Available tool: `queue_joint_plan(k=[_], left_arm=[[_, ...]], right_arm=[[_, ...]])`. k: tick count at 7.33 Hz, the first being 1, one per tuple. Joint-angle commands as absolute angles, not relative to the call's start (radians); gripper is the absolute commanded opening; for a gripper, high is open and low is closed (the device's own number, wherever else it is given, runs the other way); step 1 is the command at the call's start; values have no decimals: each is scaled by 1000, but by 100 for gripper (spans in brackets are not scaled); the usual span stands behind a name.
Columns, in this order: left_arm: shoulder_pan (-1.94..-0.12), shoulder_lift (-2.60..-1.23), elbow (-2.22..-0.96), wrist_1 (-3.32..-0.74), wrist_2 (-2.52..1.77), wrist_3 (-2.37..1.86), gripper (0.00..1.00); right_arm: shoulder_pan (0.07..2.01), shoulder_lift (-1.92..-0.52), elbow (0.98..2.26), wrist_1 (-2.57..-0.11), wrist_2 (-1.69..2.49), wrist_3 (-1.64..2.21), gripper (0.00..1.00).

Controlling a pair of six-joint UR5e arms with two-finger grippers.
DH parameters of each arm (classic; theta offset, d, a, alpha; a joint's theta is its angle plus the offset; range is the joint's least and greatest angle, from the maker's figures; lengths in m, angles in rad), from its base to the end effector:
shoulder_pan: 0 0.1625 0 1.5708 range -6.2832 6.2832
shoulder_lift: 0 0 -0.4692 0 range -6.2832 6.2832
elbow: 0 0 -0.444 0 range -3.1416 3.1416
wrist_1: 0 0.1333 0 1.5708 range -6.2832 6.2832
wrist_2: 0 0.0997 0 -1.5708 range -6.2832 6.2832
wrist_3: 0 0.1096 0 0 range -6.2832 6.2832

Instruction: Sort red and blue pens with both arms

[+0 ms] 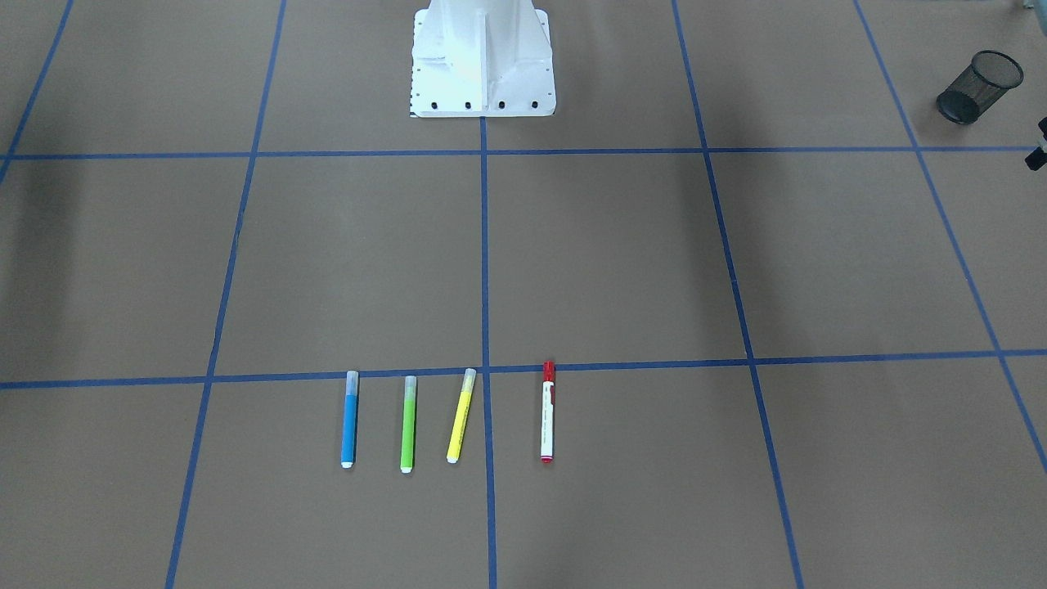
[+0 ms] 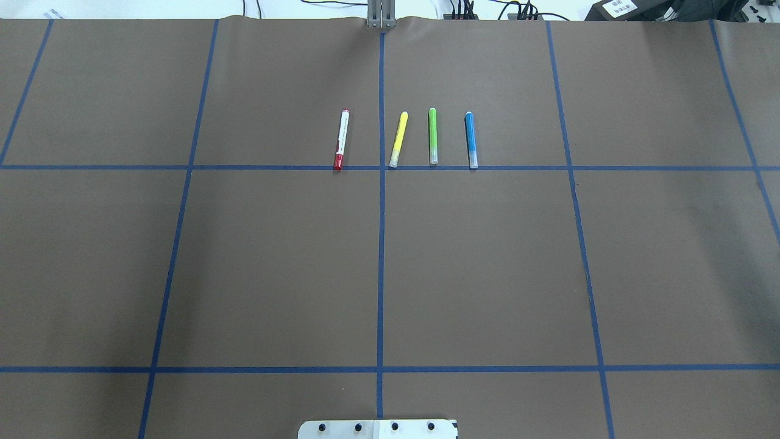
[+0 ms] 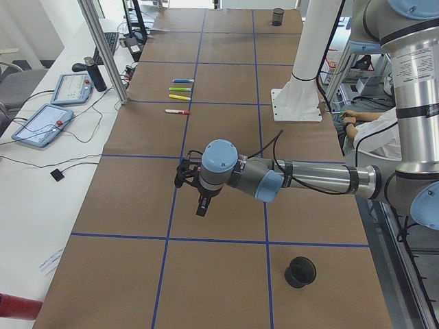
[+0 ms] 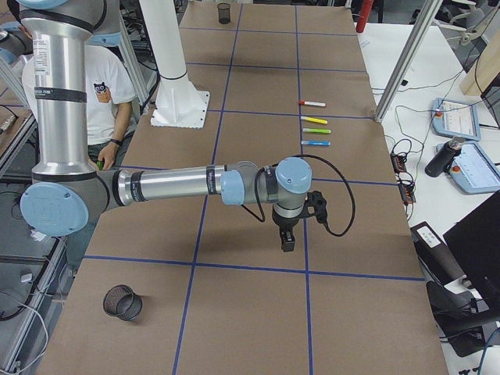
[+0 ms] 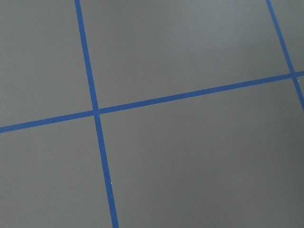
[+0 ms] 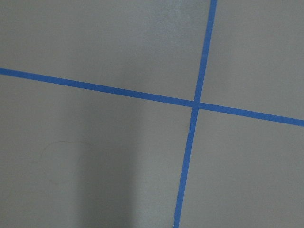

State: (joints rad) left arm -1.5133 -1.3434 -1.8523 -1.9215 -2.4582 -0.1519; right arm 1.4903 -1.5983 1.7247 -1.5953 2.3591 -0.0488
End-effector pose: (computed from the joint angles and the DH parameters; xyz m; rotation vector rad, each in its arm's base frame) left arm -0.0220 -0.4585 0.6200 0.2839 0.9086 0.0924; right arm 0.0124 -0.5373 0.6423 0.0842 -0.7899 -0.1626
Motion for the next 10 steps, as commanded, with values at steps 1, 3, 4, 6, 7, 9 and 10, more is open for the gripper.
queue_joint_plan(k=[1, 3, 4, 6, 7, 9, 10], left_arm=[[-1511, -1341, -1848, -1925, -2459, -178, 100], [-1509, -1341, -1845, -1924, -2457, -178, 100], [-1508, -1342, -1842, -1924, -2459, -182, 100], [-1465, -1361, -1842, -1928, -2457, -232, 100], [-1463, -1374, -1850, -1930, -2459, -239, 100], [-1302, -1484, -1835, -1936, -2454, -379, 100], [-1231, -1568, -1822, -1931, -2450, -473, 100]], right_arm=[[1470, -1598, 1735, -1594, 2368, -34, 100], [1428, -1589, 1729, -1528, 2370, 52, 100], [1428, -1592, 1729, -1522, 2387, 49, 100], [1382, -1598, 1735, -1432, 2398, 52, 100], [1346, -1597, 1729, -1392, 2385, 48, 100], [1339, -1598, 1758, -1387, 2388, 52, 100], [1327, -1600, 1759, -1387, 2385, 86, 100]])
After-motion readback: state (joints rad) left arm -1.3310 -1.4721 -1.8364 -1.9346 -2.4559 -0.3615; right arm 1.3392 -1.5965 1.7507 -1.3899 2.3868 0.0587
